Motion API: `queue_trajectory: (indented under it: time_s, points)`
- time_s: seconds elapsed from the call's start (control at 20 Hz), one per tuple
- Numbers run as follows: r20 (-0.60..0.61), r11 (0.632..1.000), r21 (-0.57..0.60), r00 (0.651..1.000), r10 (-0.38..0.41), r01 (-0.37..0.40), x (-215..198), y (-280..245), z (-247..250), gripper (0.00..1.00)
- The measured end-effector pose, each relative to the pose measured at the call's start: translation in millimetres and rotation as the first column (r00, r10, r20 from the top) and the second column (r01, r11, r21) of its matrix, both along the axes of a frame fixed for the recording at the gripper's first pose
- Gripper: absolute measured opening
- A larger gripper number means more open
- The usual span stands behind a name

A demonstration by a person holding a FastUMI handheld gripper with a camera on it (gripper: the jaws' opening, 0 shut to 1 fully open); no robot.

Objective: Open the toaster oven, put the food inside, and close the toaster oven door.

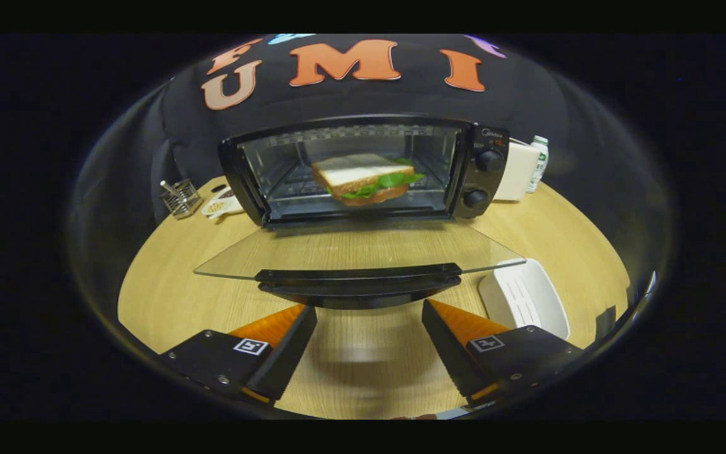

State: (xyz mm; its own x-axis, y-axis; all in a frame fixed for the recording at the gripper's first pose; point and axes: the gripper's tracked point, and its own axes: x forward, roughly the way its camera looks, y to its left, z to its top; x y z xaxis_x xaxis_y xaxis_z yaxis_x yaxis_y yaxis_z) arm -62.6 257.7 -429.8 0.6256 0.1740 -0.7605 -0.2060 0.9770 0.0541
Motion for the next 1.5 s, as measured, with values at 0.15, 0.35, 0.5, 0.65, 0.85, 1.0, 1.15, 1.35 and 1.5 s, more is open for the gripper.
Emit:
queue_trajectory:
  time_s: [0.15, 0.35, 0.5, 0.65, 0.85, 1.0, 1.15, 1.35, 1.5]
  points:
    - [0.055, 1.0, 0.019, 0.998, -0.019, 0.018, 20.0, -0.2, 26.4, 1.0]
    - [0.108, 0.999, 0.046, 0.994, -0.033, 0.028, 47.8, 5.1, 52.6, 0.99]
    - [0.146, 0.999, 0.034, 0.989, -0.023, 0.018, 68.9, 7.2, 64.3, 1.0]
    - [0.173, 1.0, 0.026, 0.985, -0.009, 0.005, 87.9, 14.9, 72.7, 0.99]
    - [0.208, 1.0, 0.019, 0.978, 0.002, -0.006, 115.0, 23.0, 82.9, 0.99]
    - [0.215, 1.0, 0.025, 0.977, -0.001, -0.004, 128.9, 25.4, 91.0, 0.99]
    - [0.212, 1.0, 0.024, 0.977, 0.005, -0.011, 123.3, 24.4, 100.0, 0.99]
    - [0.26, 1.0, 0.03, 0.966, -0.003, -0.005, 122.3, 8.6, 137.5, 0.99]
    - [0.327, 0.999, 0.041, 0.944, -0.033, 0.02, 126.9, -14.0, 184.9, 0.99]
